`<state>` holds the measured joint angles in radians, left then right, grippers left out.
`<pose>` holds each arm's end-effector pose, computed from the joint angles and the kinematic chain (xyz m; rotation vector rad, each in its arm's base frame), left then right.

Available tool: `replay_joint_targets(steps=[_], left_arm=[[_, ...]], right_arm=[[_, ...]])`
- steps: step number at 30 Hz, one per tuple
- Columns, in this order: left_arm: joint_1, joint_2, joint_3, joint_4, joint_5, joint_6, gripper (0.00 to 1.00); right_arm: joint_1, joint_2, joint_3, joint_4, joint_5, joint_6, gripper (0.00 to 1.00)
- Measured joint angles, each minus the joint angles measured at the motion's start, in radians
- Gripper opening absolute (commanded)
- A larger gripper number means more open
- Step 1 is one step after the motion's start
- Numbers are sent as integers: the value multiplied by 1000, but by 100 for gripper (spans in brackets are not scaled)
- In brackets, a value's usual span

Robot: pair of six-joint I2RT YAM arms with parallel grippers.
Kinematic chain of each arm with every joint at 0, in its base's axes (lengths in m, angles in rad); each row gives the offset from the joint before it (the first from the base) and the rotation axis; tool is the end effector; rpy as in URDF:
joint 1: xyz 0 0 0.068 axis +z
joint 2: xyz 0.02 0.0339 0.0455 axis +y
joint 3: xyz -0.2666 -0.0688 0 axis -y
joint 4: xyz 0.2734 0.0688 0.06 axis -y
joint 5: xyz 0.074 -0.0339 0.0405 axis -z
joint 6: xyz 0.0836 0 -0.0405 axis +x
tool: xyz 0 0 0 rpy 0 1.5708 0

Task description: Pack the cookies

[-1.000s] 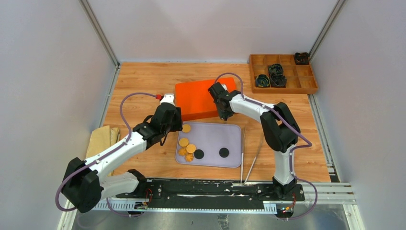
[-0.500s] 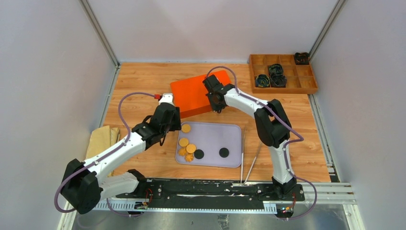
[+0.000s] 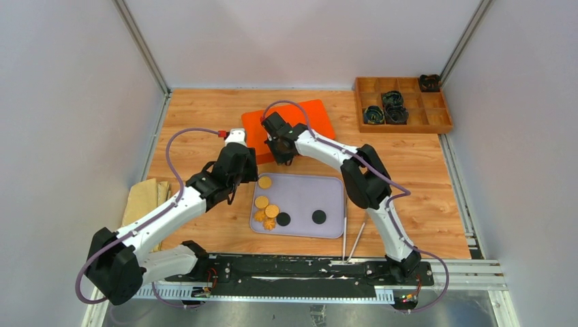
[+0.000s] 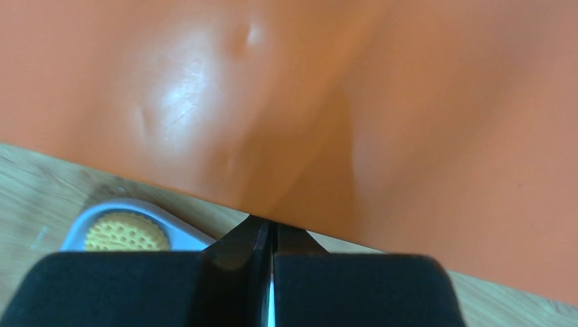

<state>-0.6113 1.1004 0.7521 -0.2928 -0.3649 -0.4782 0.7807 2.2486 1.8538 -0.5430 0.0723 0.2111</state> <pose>0.2616 -0.1469 0.2233 -0.0558 2.1713 -0.2208 0.3991 0.3868 0.1445 -0.6831 2.4401 0.3142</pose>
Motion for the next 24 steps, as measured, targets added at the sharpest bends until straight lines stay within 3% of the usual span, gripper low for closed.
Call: replay_joint_targets(steps=[7,12,16,24], left_arm=[[0,-17,0,-2,-10,1,55],[0,-30,0,-13,-23,10,55],[0,-48,0,-26,-30,16,55],[0,-35,16,-30,-23,19,56]], right_arm=[[2,98,155,-3,-36,1,0],[3,98,161,2,-33,0,0],[9,-6,42,4,3,-7,0],[40,-408,-321,22,72,-17,0]])
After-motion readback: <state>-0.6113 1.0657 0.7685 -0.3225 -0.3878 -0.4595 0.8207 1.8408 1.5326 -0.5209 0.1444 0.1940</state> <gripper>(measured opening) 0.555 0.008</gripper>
